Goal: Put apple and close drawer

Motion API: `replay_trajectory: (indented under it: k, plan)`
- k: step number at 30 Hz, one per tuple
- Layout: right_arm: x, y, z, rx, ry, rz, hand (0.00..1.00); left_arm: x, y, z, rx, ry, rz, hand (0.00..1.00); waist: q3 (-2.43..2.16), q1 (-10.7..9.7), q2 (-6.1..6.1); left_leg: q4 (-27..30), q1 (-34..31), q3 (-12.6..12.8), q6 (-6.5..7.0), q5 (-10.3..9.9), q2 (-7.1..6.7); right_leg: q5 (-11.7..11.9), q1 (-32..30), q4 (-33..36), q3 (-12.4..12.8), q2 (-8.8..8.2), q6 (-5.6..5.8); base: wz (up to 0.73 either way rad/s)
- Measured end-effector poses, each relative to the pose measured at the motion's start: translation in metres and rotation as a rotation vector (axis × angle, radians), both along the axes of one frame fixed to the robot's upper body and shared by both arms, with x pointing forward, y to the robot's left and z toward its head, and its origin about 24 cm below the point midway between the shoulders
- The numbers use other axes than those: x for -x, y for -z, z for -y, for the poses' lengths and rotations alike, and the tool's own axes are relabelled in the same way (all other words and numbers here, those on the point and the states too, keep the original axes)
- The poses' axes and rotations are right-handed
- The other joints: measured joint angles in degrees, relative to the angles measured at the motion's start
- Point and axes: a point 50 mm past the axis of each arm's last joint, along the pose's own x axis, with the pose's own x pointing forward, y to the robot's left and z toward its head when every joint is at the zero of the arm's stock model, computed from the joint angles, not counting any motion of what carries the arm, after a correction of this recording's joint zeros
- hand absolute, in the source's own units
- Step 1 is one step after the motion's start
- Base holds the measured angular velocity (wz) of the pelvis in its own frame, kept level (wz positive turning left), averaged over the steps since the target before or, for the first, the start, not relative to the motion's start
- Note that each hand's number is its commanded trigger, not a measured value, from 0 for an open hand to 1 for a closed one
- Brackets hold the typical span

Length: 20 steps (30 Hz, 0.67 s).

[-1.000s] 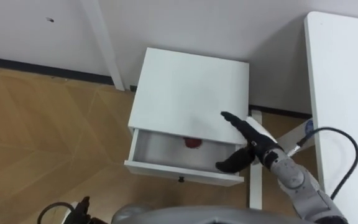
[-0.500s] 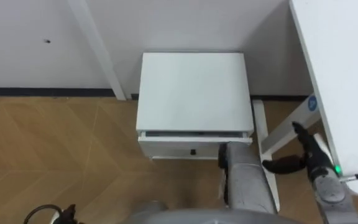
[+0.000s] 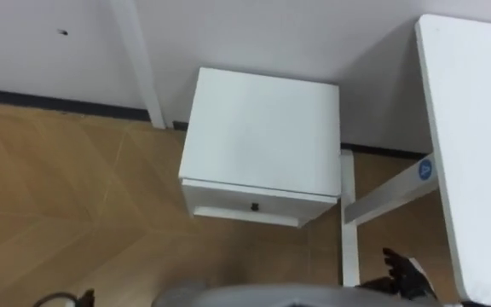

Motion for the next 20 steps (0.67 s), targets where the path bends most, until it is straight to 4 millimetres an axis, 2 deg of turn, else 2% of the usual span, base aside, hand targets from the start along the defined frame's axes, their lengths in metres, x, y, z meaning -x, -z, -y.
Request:
replay_trajectory:
  k: [3,5,11,13,17,19,20]
  plan:
    - [0.013,0.004,0.003,-0.033,0.051,-0.074,0.0,0.001,0.001,0.004,0.009,-0.032,0.002,0.0,-0.02,0.04,0.13,-2.36,1.43,0.03,-0.65,0.26,-0.03,-0.47,0.25,0.04,-0.22,0.16,0.15,-0.11]
    - [0.027,0.006,0.005,-0.051,0.091,-0.138,0.0,0.012,0.003,0.005,0.014,-0.074,-0.041,0.0,0.11,-0.34,0.15,-3.5,2.58,-0.19,-1.02,0.53,-0.07,-0.92,0.96,0.0,-0.5,0.24,0.0,0.0]
    - [0.065,0.009,0.004,-0.07,0.177,-0.338,0.0,0.034,0.007,0.011,0.025,-0.124,-0.143,0.0,0.1,-1.57,0.32,-4.4,3.97,-1.86,-1.47,0.78,-0.1,-2.0,2.3,0.08,-2.59,0.31,-0.42,0.17]
    - [0.071,0.009,0.005,-0.068,0.186,-0.365,0.0,0.038,0.008,0.013,0.03,-0.129,-0.159,0.0,0.2,-1.69,0.62,-4.41,4.02,-1.86,-1.51,0.8,-0.1,-2.12,2.29,0.08,-2.54,0.3,-0.43,0.0]
    - [0.073,0.008,0.005,-0.068,0.206,-0.385,0.0,0.034,0.01,0.019,0.047,-0.129,-0.157,0.0,0.54,-1.89,1.51,-4.65,4.61,-1.83,-1.51,0.8,-0.12,-2.15,2.72,0.04,-2.5,0.28,-0.42,0.0]
    - [0.075,0.008,0.005,-0.068,0.211,-0.399,0.0,0.033,0.011,0.02,0.05,-0.13,-0.158,0.0,0.61,-1.95,1.61,-5.32,5.43,-1.81,-1.51,0.8,-0.12,-2.15,3.1,0.06,-2.51,0.3,-0.42,-0.04]
    - [0.076,0.008,0.005,-0.068,0.214,-0.408,0.0,0.033,0.011,0.021,0.052,-0.13,-0.159,0.0,0.51,-1.98,1.93,-5.56,5.79,-1.81,-1.52,0.79,-0.12,-2.15,3.26,0.11,-2.55,0.32,-0.42,-0.04]
